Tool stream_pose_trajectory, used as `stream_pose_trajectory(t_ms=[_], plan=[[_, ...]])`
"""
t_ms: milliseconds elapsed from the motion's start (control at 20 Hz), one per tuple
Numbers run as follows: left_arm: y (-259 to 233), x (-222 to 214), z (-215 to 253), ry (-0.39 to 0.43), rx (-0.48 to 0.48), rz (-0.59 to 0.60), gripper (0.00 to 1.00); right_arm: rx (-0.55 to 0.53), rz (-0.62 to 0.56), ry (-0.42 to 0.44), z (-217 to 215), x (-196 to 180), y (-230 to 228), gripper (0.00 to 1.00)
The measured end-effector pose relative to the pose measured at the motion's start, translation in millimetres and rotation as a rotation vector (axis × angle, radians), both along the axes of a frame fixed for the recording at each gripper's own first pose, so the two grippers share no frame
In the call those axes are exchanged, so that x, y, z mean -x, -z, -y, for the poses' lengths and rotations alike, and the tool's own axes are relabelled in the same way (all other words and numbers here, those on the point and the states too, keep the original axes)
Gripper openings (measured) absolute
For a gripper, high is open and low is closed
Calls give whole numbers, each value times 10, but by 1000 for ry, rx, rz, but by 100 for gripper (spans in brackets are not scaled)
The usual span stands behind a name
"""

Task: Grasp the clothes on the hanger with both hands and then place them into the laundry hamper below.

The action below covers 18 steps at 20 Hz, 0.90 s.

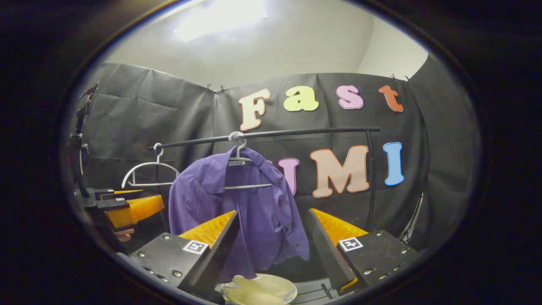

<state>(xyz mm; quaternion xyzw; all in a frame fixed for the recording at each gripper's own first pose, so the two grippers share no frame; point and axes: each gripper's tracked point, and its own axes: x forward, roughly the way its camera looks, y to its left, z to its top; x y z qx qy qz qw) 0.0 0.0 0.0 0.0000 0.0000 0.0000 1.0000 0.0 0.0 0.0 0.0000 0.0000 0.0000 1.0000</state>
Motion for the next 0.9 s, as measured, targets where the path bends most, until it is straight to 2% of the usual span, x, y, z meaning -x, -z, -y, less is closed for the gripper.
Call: stream_pose_trajectory(t_ms=[200,250,300,400,500,850,900], plan=[[32,27,22,0,-2,14,89,-38,-4,-10,27,-48,82,94],[41,18,12,-9,3,20,94,-51,4,-13,31,-37,91,95],[30,8,-6,-23,7,28,89,-65,9,-15,34,-32,105,96],[56,-23,-29,-55,12,38,89,-91,13,-20,46,-48,153,93],[111,-90,15,-66,12,39,89,-98,19,-18,94,-95,165,97],[285,-470,317,-96,-41,23,89,-91,9,-33,261,-490,378,97],[308,-544,356,-104,-52,19,89,-91,-5,-32,306,-568,442,93]])
